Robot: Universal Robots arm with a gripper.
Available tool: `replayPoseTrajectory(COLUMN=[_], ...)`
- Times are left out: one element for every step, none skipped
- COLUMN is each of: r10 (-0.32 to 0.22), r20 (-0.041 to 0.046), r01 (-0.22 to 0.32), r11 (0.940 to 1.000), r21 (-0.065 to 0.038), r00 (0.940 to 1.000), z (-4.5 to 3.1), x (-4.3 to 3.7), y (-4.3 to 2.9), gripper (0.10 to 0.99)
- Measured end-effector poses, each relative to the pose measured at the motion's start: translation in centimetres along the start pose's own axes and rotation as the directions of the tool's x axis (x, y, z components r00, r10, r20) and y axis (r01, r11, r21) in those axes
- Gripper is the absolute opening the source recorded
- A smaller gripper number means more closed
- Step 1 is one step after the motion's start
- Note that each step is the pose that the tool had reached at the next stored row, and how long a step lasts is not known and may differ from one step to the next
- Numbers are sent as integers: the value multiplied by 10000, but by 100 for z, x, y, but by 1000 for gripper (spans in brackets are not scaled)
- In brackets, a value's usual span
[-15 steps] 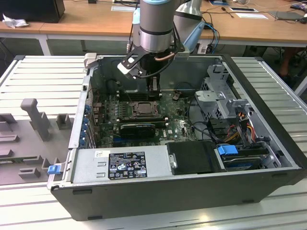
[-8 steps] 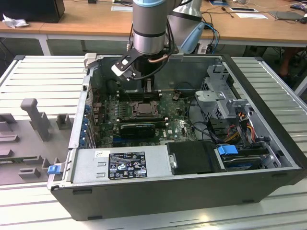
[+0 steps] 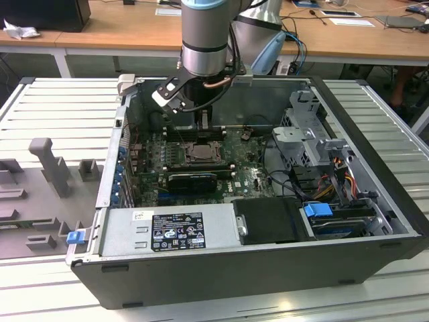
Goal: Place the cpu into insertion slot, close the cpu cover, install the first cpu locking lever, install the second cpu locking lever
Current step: 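Install the first cpu locking lever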
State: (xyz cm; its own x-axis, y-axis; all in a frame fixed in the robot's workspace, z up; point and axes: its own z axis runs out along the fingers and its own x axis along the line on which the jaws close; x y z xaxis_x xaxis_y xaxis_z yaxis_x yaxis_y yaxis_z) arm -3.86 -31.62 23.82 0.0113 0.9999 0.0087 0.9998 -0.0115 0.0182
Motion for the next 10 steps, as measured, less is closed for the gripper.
replayPoseTrajectory(r10=[0,0,0,0,0,0,0,0,0,0], r20=[0,-1,-1,-1,-2,0,-1,-1,-1,1], r01=[0,0,0,0,0,0,0,0,0,0], r11=[10000,10000,10000,10000,10000,10000,10000,10000,10000,10000], r21=[0,0,-1,0,-1,0,-1,-1,-1,0], r00=[10000,10000,10000,10000,10000,10000,10000,10000,10000,10000], z=[-29,-45,-62,-76,-85,-93,-99,-102,-104,-111], x=[0,1,1,1,1,1,1,1,1,1], y=[1,1,1,1,2,2,2,2,2,2], gripper=[106,106,106,106,106,106,106,106,106,106])
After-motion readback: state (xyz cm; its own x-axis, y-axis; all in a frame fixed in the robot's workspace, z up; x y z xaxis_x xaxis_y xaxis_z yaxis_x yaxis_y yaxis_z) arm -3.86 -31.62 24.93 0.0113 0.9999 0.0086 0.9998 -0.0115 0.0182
